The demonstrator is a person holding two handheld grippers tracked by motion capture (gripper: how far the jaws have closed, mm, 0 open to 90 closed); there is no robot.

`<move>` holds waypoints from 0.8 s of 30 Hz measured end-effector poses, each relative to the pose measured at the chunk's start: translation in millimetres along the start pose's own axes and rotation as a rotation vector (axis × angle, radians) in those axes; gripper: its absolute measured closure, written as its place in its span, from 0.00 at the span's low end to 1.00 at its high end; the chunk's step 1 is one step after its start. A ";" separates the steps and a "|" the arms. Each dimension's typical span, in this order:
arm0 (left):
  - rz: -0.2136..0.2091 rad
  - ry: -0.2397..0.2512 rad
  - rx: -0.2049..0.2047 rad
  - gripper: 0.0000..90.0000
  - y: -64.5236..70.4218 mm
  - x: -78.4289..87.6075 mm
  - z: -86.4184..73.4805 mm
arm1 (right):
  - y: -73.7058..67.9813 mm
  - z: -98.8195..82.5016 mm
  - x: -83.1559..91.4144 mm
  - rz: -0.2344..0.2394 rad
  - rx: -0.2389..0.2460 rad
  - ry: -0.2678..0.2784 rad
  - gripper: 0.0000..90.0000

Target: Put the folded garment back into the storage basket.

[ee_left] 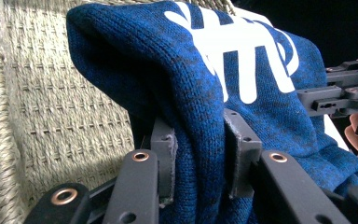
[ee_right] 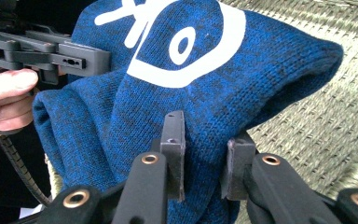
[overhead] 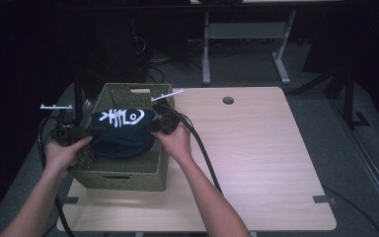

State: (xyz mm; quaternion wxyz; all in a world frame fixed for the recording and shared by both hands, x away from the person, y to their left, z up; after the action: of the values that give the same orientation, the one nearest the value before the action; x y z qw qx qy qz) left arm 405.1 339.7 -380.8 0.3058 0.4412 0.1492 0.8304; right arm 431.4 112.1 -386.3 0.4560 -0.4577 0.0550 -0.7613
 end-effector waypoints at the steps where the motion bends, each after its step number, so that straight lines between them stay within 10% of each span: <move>1: 0.003 -0.001 -0.001 0.77 -0.2 -0.2 0.1 | 0.6 -0.2 -0.3 0.000 -0.006 -0.001 0.82; 20: 0.065 -0.042 -0.050 0.74 -1.2 -10.5 2.0 | 7.4 -4.0 -2.4 -0.059 0.005 -0.011 0.81; 24: 0.172 -0.034 -0.074 0.53 -5.8 -9.2 4.9 | 7.1 -3.8 -1.9 -0.091 0.025 -0.012 0.70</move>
State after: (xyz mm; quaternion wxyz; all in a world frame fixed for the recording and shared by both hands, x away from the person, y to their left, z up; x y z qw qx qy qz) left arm 415.2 338.2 -386.9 0.2518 0.4550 0.0746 0.8509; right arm 433.5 108.1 -393.2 0.4268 -0.4586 0.0220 -0.7791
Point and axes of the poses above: each handheld gripper's, and its own axes: x roughly backward along the jaws, z roughly out of its top, y roughly to its right, the point moved 6 cm from there along -x, roughly forward along the jaws, and after that the axes turned 6 degrees about -y, right-handed, at the moved point
